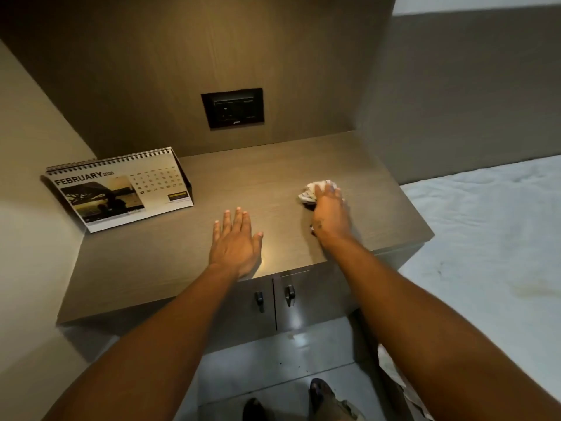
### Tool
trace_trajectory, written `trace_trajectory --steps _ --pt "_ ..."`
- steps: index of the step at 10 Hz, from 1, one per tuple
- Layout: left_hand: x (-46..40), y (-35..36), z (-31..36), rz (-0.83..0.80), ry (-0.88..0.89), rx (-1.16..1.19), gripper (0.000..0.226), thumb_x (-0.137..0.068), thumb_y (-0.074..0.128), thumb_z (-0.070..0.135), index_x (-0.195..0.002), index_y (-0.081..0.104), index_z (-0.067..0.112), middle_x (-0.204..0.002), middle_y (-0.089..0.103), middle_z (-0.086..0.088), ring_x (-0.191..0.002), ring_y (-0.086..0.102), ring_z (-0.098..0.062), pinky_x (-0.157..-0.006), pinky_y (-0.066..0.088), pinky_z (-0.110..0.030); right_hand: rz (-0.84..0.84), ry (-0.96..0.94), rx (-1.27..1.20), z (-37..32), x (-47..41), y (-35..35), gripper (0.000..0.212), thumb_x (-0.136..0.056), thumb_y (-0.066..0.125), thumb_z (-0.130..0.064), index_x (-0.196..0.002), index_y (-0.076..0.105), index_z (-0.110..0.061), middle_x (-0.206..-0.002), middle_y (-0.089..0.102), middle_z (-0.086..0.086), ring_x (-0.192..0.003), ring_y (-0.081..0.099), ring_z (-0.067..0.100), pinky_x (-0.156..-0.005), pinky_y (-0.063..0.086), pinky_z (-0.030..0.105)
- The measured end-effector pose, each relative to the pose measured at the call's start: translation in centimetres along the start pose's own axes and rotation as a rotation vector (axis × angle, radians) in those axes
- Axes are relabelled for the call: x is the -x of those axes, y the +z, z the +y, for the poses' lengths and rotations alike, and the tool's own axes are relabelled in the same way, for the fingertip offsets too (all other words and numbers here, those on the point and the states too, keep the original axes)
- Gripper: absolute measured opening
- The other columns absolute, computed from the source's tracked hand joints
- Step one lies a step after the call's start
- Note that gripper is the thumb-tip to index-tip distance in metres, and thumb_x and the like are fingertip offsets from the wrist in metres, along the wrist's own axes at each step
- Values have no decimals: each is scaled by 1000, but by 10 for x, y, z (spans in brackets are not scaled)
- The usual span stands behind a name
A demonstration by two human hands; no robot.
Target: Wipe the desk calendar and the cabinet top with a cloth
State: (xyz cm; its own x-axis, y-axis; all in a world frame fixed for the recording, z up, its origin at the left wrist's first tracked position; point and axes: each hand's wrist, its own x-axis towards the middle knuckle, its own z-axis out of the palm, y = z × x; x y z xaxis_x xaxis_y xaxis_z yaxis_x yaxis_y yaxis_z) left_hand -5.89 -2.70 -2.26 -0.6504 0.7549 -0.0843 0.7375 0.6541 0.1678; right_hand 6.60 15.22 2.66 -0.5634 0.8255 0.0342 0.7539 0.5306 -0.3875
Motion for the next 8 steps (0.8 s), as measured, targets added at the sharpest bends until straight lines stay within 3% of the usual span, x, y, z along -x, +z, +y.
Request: trace_trajectory --steps 1,2,3,4,5,7,8 --pt "-3 -2 5 -7 -1 1 75 -100 10 59 -160 4 14 -170 -2 -8 -155 -8 -28 -124 -2 -51 12 61 66 37 -12 -20 63 -93 62 -5 -150 37 -16 -162 28 17 -147 28 37 -119 30 47" --pt "-4 -3 10 -5 -9 3 76 -101 10 60 -161 3 14 -169 -4 -8 -154 -9 -28 -124 -2 -51 -34 65 59 52 -15 -21 75 -89 67 -6 -154 30 -13 -163 27 17 -150 25 38 -122 29 48" --pt "-2 -4 10 -6 -15 -1 76 -101 9 60 -161 2 14 -169 -4 -8 -154 -10 -28 -124 -2 -51 -87 24 59 54 -7 -11 65 -97 51 -13 -156 23 -11 -166 20 19 -154 14 39 -125 17 49" --pt "0 -7 10 -16 -11 10 76 -100 10 59 -160 2 13 -169 -5 -8 -154 -11 -28 -124 -2 -52 -62 -12 67 57 -5 -2 62 -102 35 -32 -157 19 -10 -167 18 21 -155 11 41 -126 10 51" --pt "1 -10 9 -22 -18 27 76 -101 11 59 -160 2 13 -169 -5 -8 -154 -12 -28 -124 -1 -52 -73 -36 106 59 -7 1 67 -102 28 -47 -158 16 -12 -167 17 20 -155 10 40 -125 12 54" --pt "1 -14 9 -25 -27 35 77 -100 12 60 -160 2 13 -169 -4 -9 -154 -11 -28 -124 -2 -52 -23 -119 158 39 -1 -10 78 -101 26 -59 -158 12 -9 -169 9 20 -156 3 37 -126 5 53" --pt "7 -31 24 129 24 -1 77 -101 13 61 -160 3 13 -169 -1 -11 -155 -8 -30 -124 1 -52 91 -265 87 6 15 -32 75 -100 33 -58 -157 20 -11 -169 10 18 -157 5 32 -126 6 49"
